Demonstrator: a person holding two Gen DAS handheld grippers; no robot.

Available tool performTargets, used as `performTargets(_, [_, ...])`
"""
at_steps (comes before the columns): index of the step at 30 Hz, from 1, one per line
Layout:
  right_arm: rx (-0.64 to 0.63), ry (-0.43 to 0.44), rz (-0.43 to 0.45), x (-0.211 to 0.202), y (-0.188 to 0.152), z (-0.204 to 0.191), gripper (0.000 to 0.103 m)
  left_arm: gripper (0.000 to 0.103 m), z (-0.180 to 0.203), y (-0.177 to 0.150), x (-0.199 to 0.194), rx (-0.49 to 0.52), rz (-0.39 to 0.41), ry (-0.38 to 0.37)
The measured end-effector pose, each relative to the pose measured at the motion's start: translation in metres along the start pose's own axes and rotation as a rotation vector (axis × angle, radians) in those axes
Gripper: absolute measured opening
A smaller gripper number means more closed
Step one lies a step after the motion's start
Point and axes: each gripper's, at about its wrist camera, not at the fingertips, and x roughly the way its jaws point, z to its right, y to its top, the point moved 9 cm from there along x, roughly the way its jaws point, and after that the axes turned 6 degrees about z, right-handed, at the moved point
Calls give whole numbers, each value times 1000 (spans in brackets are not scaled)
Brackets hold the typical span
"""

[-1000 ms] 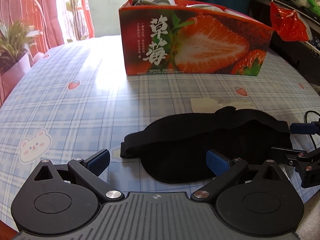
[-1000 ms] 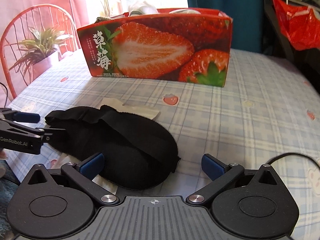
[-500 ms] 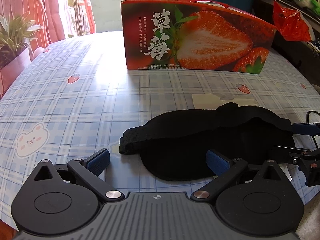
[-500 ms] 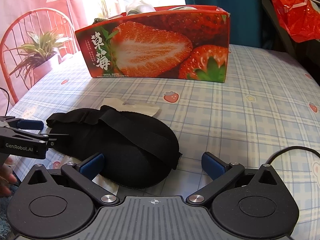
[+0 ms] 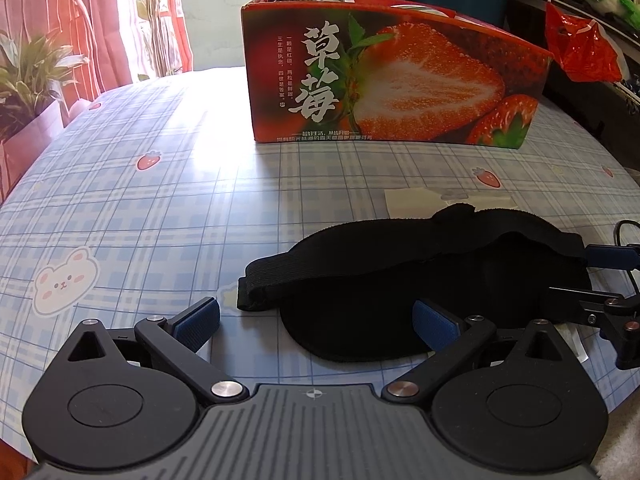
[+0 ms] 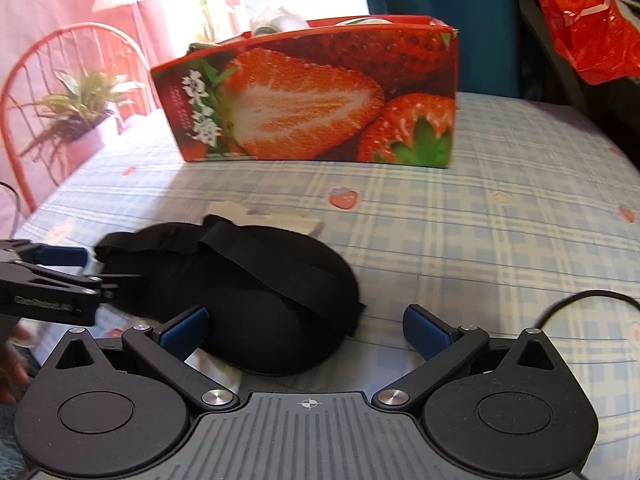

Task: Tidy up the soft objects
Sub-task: 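Close the right gripper on the black mask while the left gripper grips it too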

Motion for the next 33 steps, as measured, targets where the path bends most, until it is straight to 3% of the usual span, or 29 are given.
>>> performTargets(10, [-2, 85, 6, 0, 1, -15, 92, 103, 1, 0, 0, 0, 0, 1])
performTargets(16, [74, 121, 68, -7, 12, -10, 70, 103, 1, 0, 0, 0, -1, 1])
performTargets(24, [122, 60, 162, -23, 25, 10, 24, 103, 1, 0, -1, -4, -1, -6])
performTargets(33, [88, -13, 90, -11, 12, 15, 18, 103, -5, 4, -4, -88, 5, -58])
